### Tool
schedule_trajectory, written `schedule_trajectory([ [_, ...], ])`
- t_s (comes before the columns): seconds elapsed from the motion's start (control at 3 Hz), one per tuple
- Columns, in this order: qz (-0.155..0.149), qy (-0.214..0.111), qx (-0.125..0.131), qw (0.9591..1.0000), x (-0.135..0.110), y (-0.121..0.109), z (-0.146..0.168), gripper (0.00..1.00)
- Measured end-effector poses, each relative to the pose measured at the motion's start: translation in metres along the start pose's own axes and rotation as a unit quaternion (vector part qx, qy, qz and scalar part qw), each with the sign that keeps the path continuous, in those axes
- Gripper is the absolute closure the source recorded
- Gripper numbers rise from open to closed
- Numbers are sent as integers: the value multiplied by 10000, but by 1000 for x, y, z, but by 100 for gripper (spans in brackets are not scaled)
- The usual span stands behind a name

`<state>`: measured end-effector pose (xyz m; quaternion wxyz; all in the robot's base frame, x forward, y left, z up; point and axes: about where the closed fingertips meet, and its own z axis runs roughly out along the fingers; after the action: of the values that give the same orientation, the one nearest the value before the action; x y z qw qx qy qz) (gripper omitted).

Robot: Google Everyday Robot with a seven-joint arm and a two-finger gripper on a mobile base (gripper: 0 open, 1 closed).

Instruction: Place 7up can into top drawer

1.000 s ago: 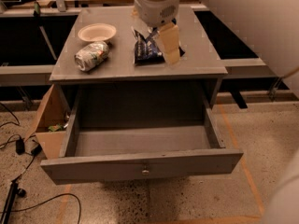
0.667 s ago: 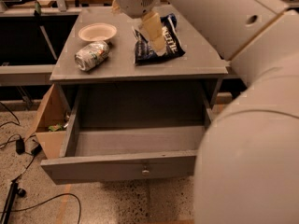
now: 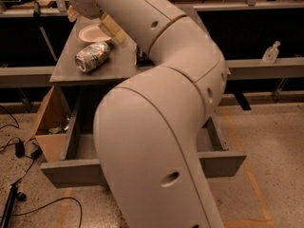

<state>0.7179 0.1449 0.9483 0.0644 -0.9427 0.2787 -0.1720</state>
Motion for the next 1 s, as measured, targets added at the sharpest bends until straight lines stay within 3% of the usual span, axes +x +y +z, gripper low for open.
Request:
schedule_trajectory([
  [0.33, -55, -92, -127, 9999, -6, -25, 40, 0],
  [0.67, 63, -189, -281, 9994, -4, -34, 82, 0],
  [1.0, 156, -240, -439, 9986, -1, -34, 115, 18],
])
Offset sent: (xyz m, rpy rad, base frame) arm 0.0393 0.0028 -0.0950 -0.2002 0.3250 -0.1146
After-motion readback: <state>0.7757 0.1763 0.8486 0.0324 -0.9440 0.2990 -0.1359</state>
